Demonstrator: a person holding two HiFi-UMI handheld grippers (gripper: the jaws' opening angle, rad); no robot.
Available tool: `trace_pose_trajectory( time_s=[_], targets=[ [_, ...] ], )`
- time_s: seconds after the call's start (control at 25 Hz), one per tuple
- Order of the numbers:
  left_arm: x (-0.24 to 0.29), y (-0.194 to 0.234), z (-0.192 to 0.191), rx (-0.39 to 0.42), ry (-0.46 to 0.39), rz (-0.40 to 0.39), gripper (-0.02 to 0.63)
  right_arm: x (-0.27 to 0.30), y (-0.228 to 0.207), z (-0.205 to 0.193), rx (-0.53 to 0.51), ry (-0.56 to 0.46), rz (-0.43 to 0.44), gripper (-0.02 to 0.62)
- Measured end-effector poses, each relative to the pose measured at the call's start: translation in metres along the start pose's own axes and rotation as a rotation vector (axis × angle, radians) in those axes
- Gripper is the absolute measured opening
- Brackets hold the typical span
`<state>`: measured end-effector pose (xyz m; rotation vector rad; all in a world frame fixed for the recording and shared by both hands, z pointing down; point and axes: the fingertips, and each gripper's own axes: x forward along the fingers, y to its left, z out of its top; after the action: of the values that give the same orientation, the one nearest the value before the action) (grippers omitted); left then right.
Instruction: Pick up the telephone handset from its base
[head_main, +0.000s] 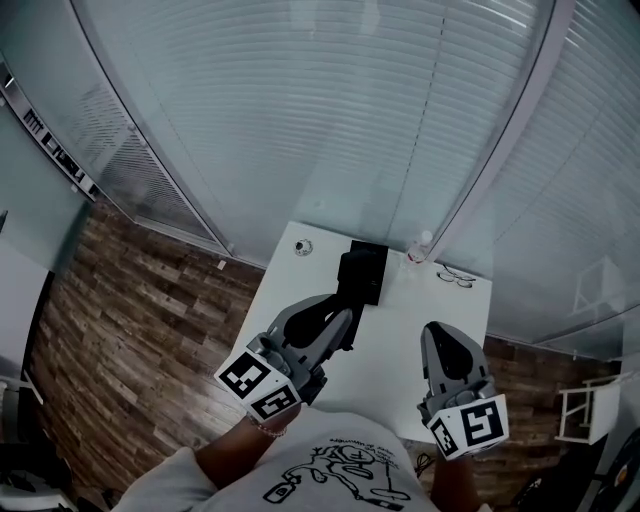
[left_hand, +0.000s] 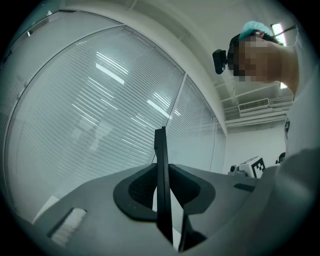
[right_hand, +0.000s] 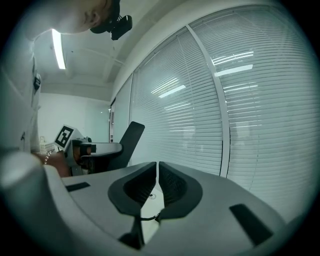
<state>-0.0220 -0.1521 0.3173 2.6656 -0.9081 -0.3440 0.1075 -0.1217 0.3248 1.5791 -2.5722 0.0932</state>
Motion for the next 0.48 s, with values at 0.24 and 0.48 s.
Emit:
trace_pose_trajectory(
  time_s=[0.24, 0.48],
  targets=[
    [-0.014, -0.027, 0.02, 0.021, -0.025, -0.029, 0.069, -0.019, 0.011, 0.018, -0.013, -0.006, 0.006, 0.012],
    [-0.011, -0.035, 0.013, 0.027, -0.034, -0.048, 0.069, -0.023, 0.011, 0.013, -0.042, -0.01, 0.012, 0.011]
  ],
)
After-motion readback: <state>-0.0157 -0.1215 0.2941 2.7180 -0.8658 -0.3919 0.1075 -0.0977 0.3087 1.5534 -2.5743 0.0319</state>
